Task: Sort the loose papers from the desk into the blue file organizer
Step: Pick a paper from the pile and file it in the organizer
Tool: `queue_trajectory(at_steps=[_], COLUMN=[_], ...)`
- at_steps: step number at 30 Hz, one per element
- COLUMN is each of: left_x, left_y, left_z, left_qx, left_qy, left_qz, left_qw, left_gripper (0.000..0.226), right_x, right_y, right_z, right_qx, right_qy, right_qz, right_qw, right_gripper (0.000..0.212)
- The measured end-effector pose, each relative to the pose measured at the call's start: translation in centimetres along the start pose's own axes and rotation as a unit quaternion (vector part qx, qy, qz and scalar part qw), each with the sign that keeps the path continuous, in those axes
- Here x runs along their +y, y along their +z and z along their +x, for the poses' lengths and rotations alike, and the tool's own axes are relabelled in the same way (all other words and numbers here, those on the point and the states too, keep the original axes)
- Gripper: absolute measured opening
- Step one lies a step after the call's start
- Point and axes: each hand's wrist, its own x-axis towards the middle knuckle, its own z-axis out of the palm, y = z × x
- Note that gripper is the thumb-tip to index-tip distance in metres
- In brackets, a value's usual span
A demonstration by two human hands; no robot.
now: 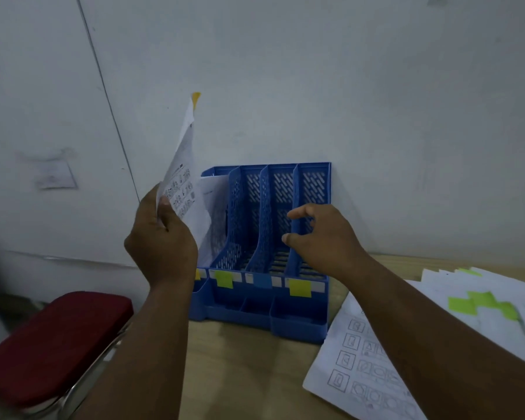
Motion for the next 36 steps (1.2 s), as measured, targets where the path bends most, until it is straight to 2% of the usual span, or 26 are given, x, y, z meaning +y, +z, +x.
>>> queue_trajectory(at_steps=[7, 14, 18, 23, 29, 33, 36], left_x=[-1.6, -4.0, -4.4, -4.4, -6.6, -6.5, -6.5], left_y=[1.3, 3.8, 5.2, 6.1, 6.6, 7.1, 7.8], left_z=[-0.4, -0.5, 0.3, 1.7, -0.2, 0.3, 0.6], left_qx=[-0.039, -0.098, -0.087, -0.035, -0.109, -0.100, -0.110], left_qy=[0.001, -0.068, -0.103, -0.114, -0.124, -0.192, -0.197], left_qz=[0.024, -0.001, -0.026, -0.025, 0.013, -0.075, -0.088], left_qw=[0.999, 0.993, 0.991, 0.993, 0.986, 0.973, 0.970], left_gripper=[0.030, 0.032, 0.031, 0.034, 0.036, 0.041, 0.043], right_x=[0.0, -0.1, 0.0, 0.1, 0.8, 1.4, 1.6], right_y=[0.5, 0.6, 0.3, -0.2, -0.1, 0.2, 0.5], right_z=[0.2, 0.3, 0.3, 0.4, 0.2, 0.1, 0.2], right_qx=[-0.002, -0.002, -0.006, -0.001, -0.001, -0.004, 0.001], right_qy=[0.000, 0.007, 0.007, 0.003, 0.007, 0.010, 0.014], right_qz=[0.005, 0.007, 0.006, 0.004, -0.002, 0.004, 0.006], right_qw=[1.000, 1.000, 1.000, 1.000, 1.000, 1.000, 1.000], right_gripper=[0.036, 0.036, 0.035, 0.034, 0.032, 0.033, 0.032])
